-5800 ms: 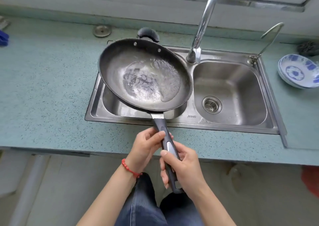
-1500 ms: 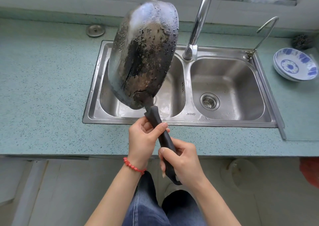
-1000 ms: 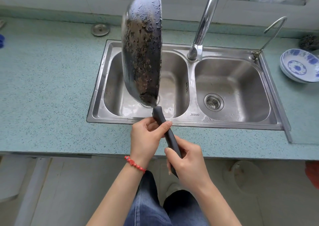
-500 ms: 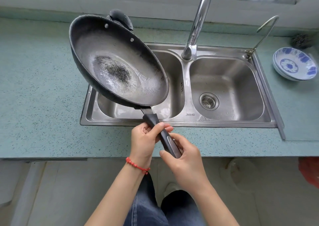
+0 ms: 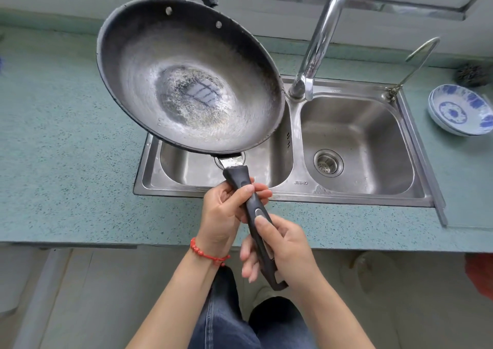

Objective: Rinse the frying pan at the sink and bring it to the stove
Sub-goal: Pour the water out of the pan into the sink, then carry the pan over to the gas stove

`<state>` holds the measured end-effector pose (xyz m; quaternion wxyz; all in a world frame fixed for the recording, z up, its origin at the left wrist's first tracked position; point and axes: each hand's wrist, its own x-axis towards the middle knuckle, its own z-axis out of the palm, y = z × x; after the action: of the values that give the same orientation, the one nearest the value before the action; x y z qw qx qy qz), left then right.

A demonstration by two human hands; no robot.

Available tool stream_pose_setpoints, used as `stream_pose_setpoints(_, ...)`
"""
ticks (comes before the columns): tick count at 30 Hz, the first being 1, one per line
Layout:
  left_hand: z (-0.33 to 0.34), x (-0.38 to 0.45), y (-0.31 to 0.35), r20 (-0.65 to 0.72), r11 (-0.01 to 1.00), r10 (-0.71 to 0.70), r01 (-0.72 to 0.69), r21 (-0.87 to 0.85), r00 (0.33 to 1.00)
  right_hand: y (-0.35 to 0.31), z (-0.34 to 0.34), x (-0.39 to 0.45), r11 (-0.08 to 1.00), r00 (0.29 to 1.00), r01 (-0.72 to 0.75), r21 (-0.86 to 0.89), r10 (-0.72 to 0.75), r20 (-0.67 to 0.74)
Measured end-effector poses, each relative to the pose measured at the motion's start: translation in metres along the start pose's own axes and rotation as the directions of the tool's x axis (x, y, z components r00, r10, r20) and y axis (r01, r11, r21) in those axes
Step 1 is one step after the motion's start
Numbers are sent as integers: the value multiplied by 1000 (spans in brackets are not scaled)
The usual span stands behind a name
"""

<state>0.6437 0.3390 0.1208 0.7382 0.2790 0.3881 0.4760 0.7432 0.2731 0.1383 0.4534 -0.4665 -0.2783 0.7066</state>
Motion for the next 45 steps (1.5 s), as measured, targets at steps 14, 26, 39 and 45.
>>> stream_pose_setpoints(14,-20,8,9,-113,993,-117,118,2,987,3,21,13,973,996,85,-213,-91,-17)
stream_pose_setpoints(26,3,-11,7,-461,963,144,-17,269,876,-4,2,12,950,987,99,-295,-56,152)
stream_pose_setpoints(39,46,-47,-34,-728,962,268,-212,171,631,-24,-40,-9,906,900,89,-414,105,424)
stream_pose_setpoints(45,30,-95,-35,-823,940,310,-284,190,477,-8,-18,-25,855,789,153,-495,196,582)
